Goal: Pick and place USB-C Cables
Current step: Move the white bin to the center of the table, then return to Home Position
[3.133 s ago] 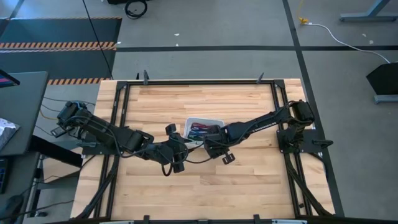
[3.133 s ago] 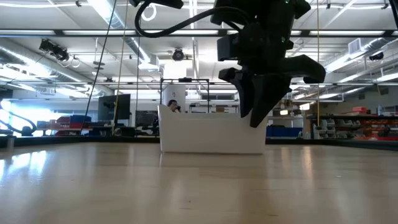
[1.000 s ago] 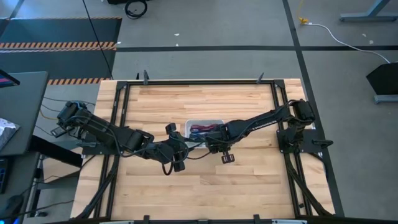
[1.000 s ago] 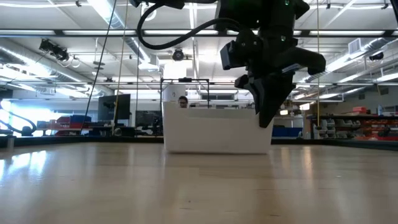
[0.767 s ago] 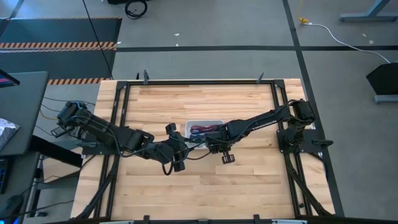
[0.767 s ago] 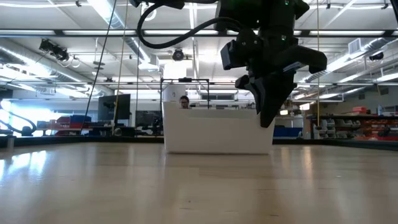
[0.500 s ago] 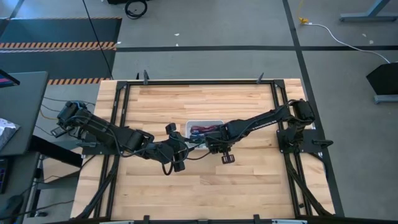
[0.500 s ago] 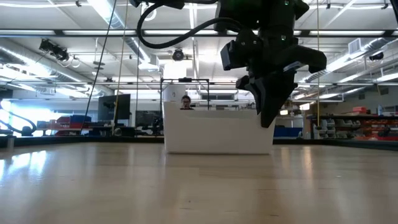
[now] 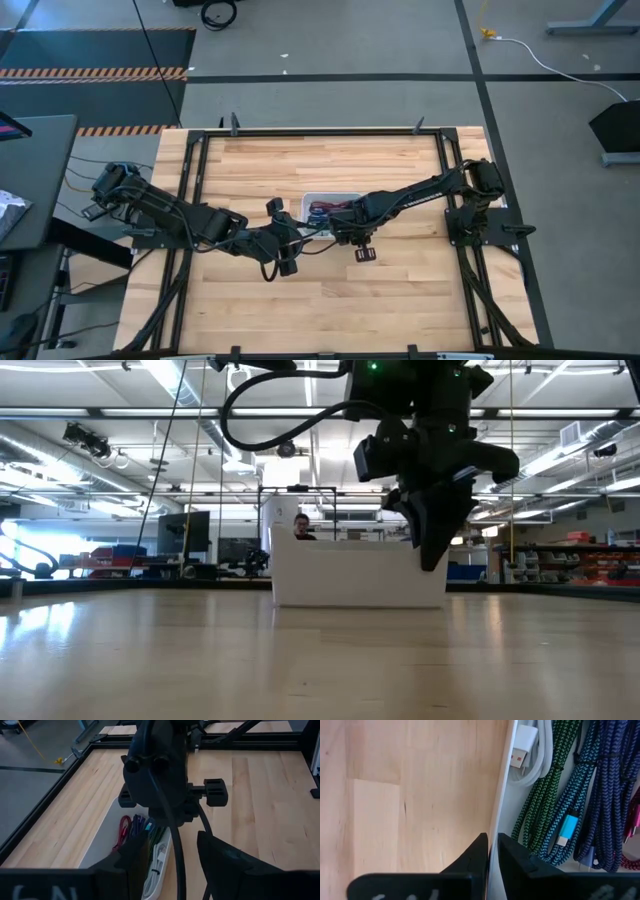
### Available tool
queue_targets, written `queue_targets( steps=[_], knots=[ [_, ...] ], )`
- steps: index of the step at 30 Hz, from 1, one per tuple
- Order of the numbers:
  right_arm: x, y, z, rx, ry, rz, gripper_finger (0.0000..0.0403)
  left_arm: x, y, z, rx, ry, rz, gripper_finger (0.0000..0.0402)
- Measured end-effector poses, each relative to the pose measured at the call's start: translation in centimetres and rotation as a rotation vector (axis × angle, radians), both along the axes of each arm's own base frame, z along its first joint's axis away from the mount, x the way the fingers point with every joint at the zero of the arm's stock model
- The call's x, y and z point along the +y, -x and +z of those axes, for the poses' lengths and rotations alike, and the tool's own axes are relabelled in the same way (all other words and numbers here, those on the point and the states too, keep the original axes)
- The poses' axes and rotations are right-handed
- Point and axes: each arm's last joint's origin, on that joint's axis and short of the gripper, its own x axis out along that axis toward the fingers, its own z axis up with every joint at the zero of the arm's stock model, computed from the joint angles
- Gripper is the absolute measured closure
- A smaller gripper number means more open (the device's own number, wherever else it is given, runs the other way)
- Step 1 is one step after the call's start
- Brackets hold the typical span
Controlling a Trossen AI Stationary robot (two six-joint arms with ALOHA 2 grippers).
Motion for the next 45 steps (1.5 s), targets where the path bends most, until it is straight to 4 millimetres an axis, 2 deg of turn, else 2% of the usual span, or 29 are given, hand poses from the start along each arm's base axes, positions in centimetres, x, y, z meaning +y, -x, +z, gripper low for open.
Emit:
queue_targets(
  steps=[9,17,21,25,28,31,34,36,39,45],
  knots=[
    [0.0,-0.2,1.1,-0.079,0.002,0.019,0.0352,0.0,0.0,0.0,0.0,0.001,-0.001,0.0228],
    [0.0,0.5,4.8,-0.231,-0.015,0.002,0.0317,0.0,0.0,0.0,0.0,0.001,-0.001,0.0228],
    [-0.2,1.7,7.3,-0.301,-0.014,-0.027,0.0292,0.0,0.0,0.1,-0.007,-0.001,0.002,0.0228],
    [-0.7,3.8,10.1,-0.352,0.026,-0.082,0.0281,0.1,-0.1,0.4,-0.021,-0.031,0.009,0.0228],
    [-1.1,5.8,12.5,-0.411,0.053,-0.162,0.0288,0.4,0.0,-0.3,0.032,-0.06,0.014,0.0228],
    [-1.4,8.0,13.6,-0.437,0.089,-0.226,0.0311,1.0,0.0,-0.3,0.048,-0.076,0.046,0.0242],
    [-1.4,10.2,14.7,-0.495,0.079,-0.268,0.0352,1.9,0.0,-0.5,0.067,-0.092,0.091,0.0283],
    [-1.3,11.7,14.7,-0.508,0.064,-0.283,0.0386,2.2,-0.2,-0.4,0.063,-0.088,0.103,0.0325],
    [-1.1,13.6,14.4,-0.525,0.039,-0.311,0.0393,2.7,-0.3,-0.5,0.084,-0.087,0.077,0.0386],
    [-0.7,17.0,13.4,-0.565,-0.009,-0.339,0.0398,4.3,-1.0,-0.5,0.11,-0.081,0.013,0.0397]
  ],
)
